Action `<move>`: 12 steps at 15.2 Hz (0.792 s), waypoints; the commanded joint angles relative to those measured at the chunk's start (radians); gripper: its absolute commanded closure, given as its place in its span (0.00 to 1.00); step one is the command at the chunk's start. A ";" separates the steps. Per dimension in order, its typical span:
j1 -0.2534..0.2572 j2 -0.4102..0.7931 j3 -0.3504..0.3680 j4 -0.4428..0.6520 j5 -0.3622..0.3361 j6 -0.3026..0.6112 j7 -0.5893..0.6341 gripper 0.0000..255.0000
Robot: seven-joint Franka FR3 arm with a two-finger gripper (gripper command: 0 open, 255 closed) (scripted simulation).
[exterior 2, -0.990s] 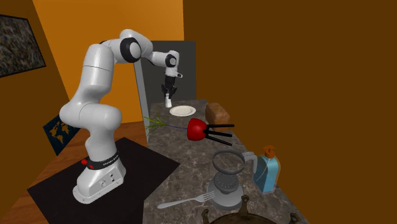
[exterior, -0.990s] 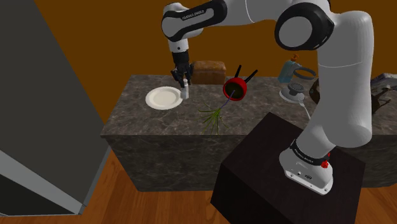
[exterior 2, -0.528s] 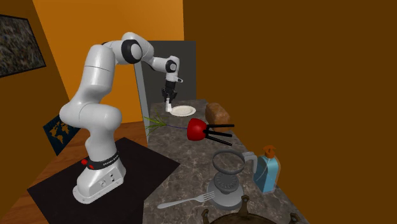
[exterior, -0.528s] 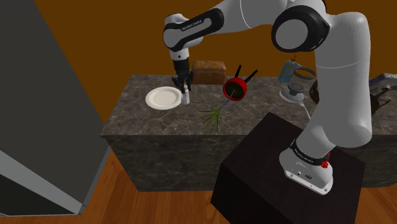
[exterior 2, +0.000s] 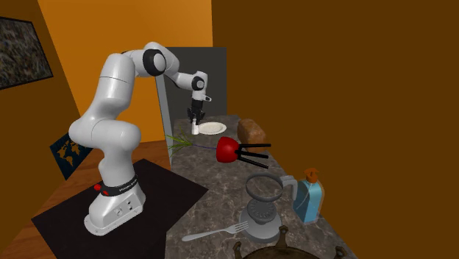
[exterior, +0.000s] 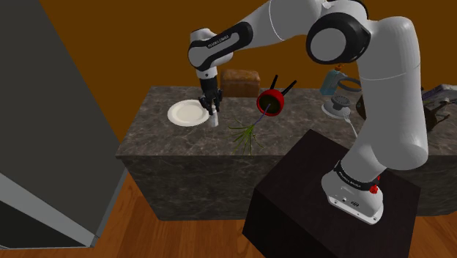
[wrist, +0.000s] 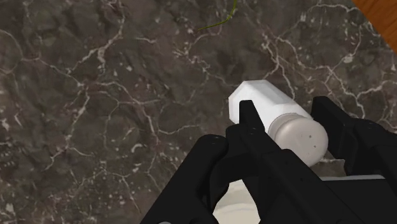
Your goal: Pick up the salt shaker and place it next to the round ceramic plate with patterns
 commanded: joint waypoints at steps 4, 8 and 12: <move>-0.003 0.035 0.003 -0.015 0.007 0.050 -0.010 1.00; -0.004 0.047 0.005 -0.019 0.010 0.065 -0.013 1.00; -0.004 0.047 0.005 -0.019 0.010 0.065 -0.013 1.00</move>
